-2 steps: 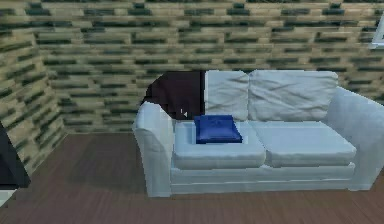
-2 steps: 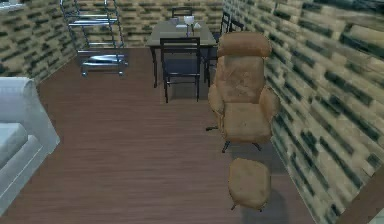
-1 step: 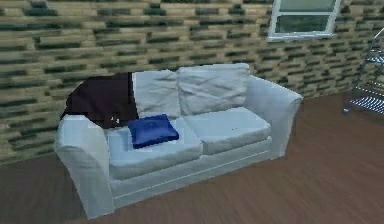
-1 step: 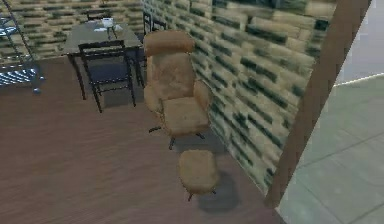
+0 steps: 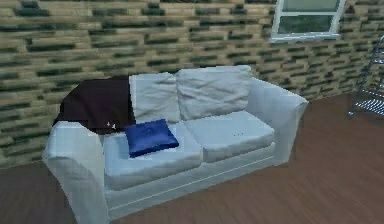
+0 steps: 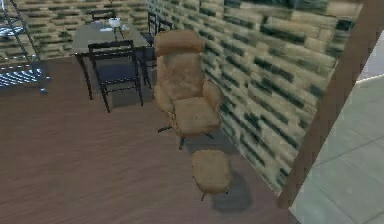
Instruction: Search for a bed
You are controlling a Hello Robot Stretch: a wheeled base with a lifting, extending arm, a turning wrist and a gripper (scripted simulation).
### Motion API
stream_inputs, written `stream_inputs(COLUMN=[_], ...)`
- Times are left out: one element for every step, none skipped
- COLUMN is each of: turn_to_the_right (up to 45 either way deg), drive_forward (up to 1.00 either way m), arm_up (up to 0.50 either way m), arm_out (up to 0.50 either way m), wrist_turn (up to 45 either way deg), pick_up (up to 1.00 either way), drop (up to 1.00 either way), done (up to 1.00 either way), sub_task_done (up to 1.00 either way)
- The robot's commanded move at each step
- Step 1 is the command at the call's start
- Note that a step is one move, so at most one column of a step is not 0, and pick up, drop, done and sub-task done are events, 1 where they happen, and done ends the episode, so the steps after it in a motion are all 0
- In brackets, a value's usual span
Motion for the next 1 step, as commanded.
stream_inputs(turn_to_the_right=[-45.0], drive_forward=[0.00], arm_up=[0.00], arm_out=[0.00], wrist_turn=[0.0], pick_up=[0.00], drop=[0.00], done=[0.00], sub_task_done=[0.00])
